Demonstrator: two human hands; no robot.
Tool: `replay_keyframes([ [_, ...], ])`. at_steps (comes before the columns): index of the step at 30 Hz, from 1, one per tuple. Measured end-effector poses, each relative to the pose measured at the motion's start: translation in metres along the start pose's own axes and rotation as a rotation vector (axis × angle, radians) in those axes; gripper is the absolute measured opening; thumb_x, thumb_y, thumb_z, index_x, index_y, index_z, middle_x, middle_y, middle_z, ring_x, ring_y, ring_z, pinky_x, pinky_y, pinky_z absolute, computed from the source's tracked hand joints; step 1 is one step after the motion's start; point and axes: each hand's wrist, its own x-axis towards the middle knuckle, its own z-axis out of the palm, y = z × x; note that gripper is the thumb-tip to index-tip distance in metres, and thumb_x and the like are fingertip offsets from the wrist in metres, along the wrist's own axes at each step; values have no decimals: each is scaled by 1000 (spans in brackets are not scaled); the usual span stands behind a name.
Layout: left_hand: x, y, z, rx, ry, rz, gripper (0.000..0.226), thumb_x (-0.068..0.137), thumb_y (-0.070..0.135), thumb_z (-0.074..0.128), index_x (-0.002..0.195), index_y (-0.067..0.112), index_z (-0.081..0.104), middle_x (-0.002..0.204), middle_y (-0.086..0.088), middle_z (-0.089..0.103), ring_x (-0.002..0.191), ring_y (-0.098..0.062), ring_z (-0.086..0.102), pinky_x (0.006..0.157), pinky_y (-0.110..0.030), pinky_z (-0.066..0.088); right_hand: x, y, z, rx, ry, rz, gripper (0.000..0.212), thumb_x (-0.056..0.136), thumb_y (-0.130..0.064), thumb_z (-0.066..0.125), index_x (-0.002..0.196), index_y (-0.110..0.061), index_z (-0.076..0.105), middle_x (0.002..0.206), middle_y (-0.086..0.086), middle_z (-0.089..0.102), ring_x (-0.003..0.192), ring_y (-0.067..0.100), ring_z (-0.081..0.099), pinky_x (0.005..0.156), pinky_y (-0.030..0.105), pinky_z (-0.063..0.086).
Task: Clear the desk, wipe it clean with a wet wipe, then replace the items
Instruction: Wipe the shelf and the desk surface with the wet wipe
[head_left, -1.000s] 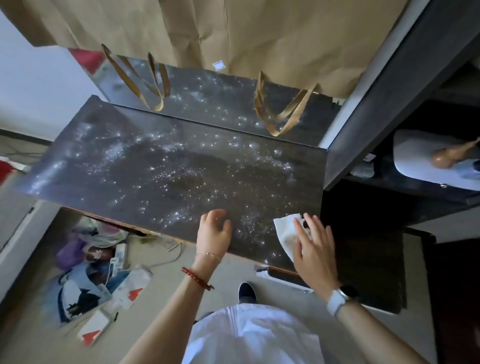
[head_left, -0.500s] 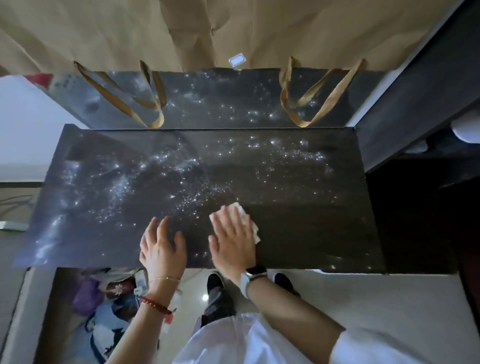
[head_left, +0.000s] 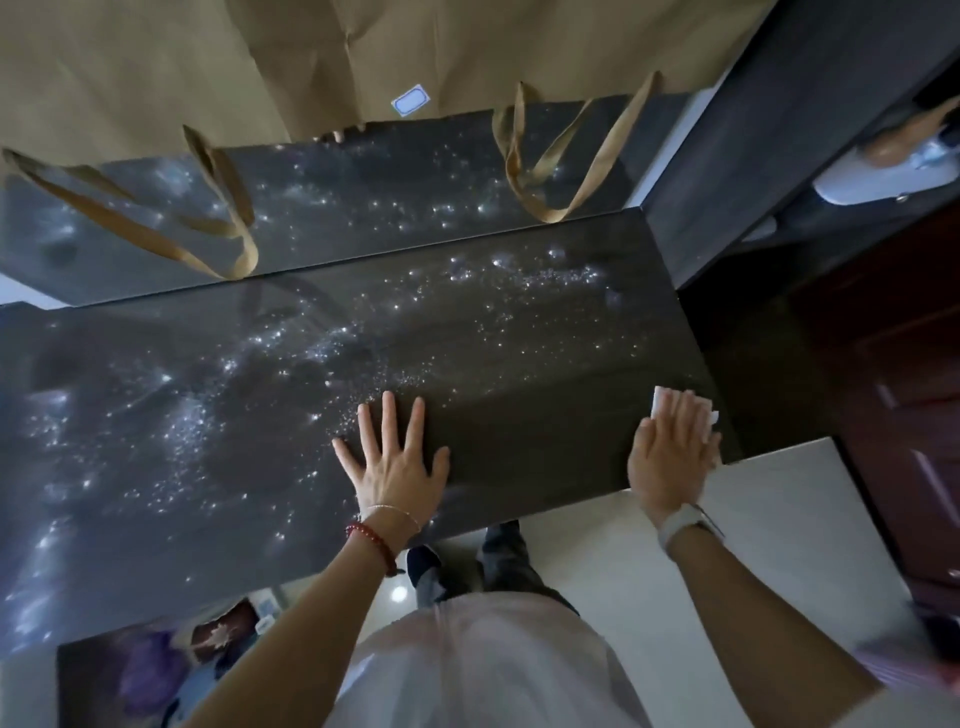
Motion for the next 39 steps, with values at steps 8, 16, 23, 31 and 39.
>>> replay_keyframes([
  [8,4,-5,14,36,48,-14,72,78,65,7,144,37,0,155,4,-8,141,-23,-16,109,-56,-11,-49,-40,19,-117,-85,-833,50,94,-34,29,143,-24,28,151,4,26,141,25,16,113,46,13],
  [16,5,-3,18,72,98,-28,74,76,63,8,144,33,13,155,-1,8,142,-27,-3,109,-58,-6,74,-17,-14,51,24,163,55,97,-35,16,147,-12,11,156,15,8,143,32,5,115,49,2],
  [23,8,-7,26,92,138,-17,66,81,58,27,139,28,31,149,-8,31,138,-33,19,107,-61,6,13,-139,30,-37,-55,-784,48,93,-35,33,137,-20,42,146,7,39,138,29,30,110,48,20],
  [31,8,-6,25,101,193,-10,64,81,56,30,139,30,25,146,-8,35,136,-31,18,105,-64,15,112,-47,-8,-55,39,-312,62,92,-37,12,140,-4,33,147,22,32,137,39,27,110,55,23],
  [39,7,-7,25,93,173,-17,65,81,56,29,140,31,22,150,-7,29,137,-31,13,106,-63,10,98,-164,19,-25,-39,-649,61,89,-42,19,142,-14,33,150,14,29,140,32,22,114,50,13],
])
